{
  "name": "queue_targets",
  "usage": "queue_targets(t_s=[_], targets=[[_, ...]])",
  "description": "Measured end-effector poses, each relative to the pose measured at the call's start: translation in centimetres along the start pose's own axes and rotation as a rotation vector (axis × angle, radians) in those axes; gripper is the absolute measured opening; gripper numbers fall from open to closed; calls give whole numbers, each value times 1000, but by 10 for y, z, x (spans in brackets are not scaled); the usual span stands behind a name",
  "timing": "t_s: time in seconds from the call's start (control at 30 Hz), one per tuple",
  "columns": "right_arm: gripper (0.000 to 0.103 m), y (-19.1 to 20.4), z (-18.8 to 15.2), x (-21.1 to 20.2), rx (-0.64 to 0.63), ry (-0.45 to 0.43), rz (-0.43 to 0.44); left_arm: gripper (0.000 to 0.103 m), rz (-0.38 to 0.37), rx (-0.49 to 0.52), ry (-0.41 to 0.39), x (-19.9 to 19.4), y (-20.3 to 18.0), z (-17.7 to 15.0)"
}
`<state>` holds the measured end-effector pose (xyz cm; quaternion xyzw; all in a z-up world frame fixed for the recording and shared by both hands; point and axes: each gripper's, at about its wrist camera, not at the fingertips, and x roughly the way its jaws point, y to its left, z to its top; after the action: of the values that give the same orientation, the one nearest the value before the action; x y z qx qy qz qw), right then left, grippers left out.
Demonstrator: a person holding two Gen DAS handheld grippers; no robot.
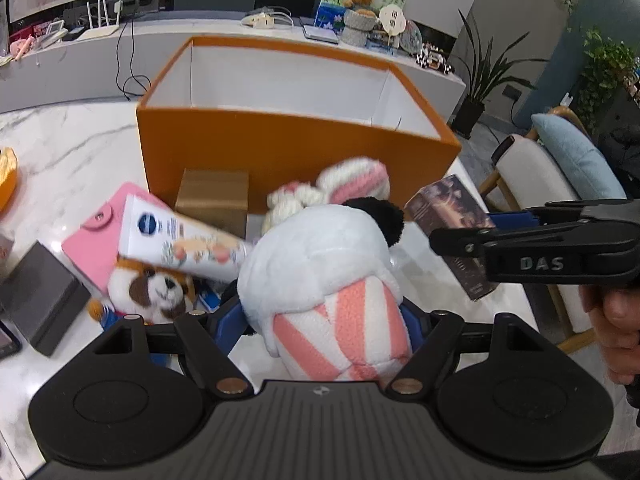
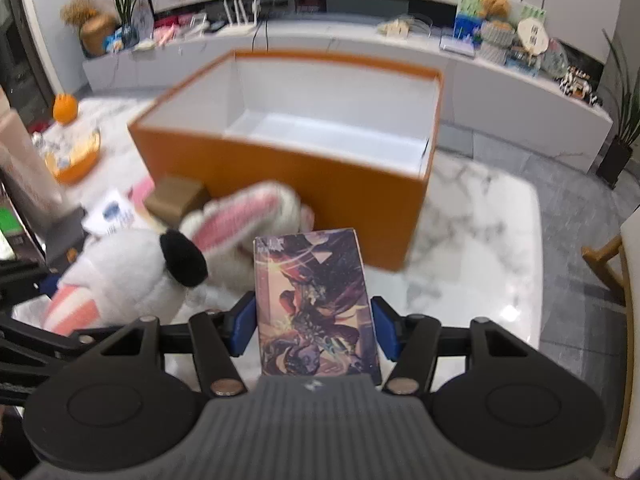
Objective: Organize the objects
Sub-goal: 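Lift the plush with the left gripper while the right gripper lifts the card box toward the orange box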
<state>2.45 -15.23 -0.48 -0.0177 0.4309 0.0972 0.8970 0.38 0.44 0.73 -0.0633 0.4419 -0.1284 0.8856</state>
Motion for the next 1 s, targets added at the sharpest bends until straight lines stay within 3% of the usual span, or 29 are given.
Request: queue_targets(t_s=[0.2, 0.53, 0.73, 1.0], targets=[[62, -5, 18, -25, 30, -74, -3, 87, -23, 3, -48, -11, -3, 17], [62, -19, 69, -44, 61, -181, -15, 87, 11, 36, -122, -18, 4, 70], [62, -26, 96, -32, 69, -205, -38, 87, 24, -12, -158, -3, 24, 102], [62, -30, 106, 12, 93, -195, -37, 87, 41, -31, -172, 28, 36, 128]])
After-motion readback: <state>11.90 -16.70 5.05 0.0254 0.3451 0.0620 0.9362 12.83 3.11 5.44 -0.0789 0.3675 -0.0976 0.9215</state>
